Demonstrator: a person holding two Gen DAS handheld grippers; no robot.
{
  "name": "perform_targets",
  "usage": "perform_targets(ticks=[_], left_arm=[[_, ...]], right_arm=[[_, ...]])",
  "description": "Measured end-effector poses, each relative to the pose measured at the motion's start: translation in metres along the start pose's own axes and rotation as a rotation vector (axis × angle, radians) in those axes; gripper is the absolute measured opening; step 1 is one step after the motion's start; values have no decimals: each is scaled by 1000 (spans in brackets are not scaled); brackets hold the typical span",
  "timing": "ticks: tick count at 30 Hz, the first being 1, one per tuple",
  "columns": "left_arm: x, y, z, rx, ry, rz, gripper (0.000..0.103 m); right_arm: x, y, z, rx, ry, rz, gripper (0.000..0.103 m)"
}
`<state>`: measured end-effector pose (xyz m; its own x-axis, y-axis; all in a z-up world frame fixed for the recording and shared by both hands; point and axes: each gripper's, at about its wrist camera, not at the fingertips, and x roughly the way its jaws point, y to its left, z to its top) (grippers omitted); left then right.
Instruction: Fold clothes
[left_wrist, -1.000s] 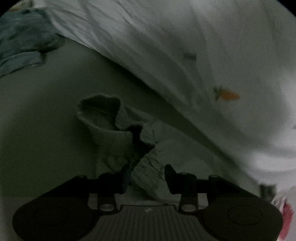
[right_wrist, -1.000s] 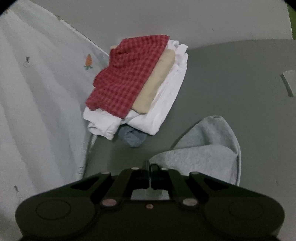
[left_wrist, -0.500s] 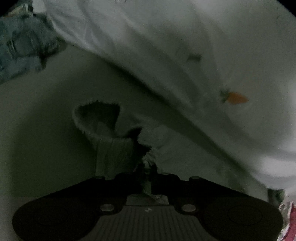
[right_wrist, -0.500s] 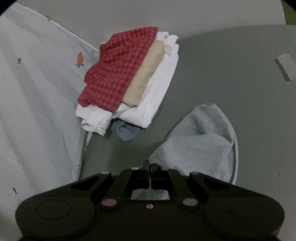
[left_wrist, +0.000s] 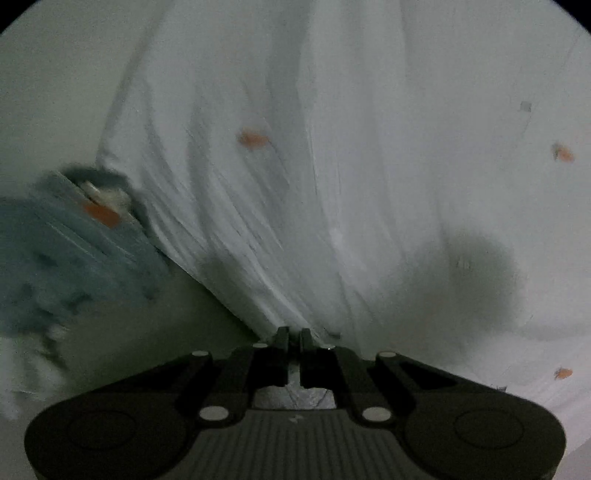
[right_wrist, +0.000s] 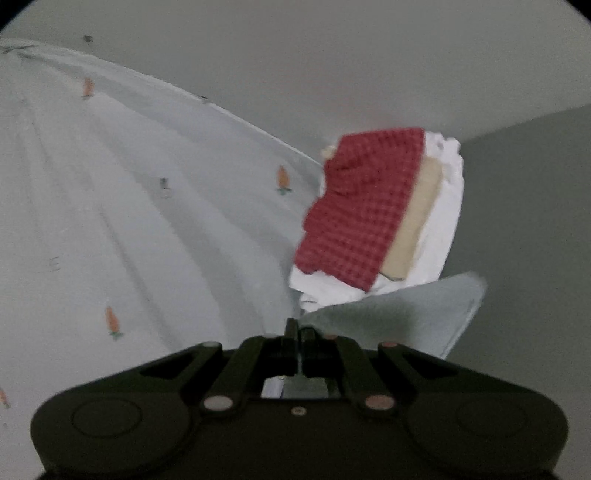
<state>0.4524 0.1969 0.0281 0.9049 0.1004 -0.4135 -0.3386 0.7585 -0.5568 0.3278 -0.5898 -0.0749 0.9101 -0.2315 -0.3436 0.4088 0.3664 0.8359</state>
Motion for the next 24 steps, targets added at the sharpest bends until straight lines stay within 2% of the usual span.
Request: perform_targets(ticks=[5,8,10,14,17,22,24], left_arm=[[-95,68,-9,-15,-64,134,5],[-134,113,-38,-6,-29,270,5],[-147,146,-63,-54,32,355,5],[-156,199,-120,-162,151,491,5],[-154,211,-150,-185,203,549,5],[-135,208,-163,-109,264,632,8],[-133,208,-164,-76,269,648,13]], right_arm=[[-36,-21,-8,-58,31,-4,1],[-49,-49,-24,-78,88,-65,2],[-55,-68,-39,-97,140,-122,2],[-62,-99,-70,-162,227,-272,2],[-67,-115,-82,-183,266,-342,2],[-70,-129,-86,-189,329,-398,2],[-69,-130,-88,-222,367,-428,6]])
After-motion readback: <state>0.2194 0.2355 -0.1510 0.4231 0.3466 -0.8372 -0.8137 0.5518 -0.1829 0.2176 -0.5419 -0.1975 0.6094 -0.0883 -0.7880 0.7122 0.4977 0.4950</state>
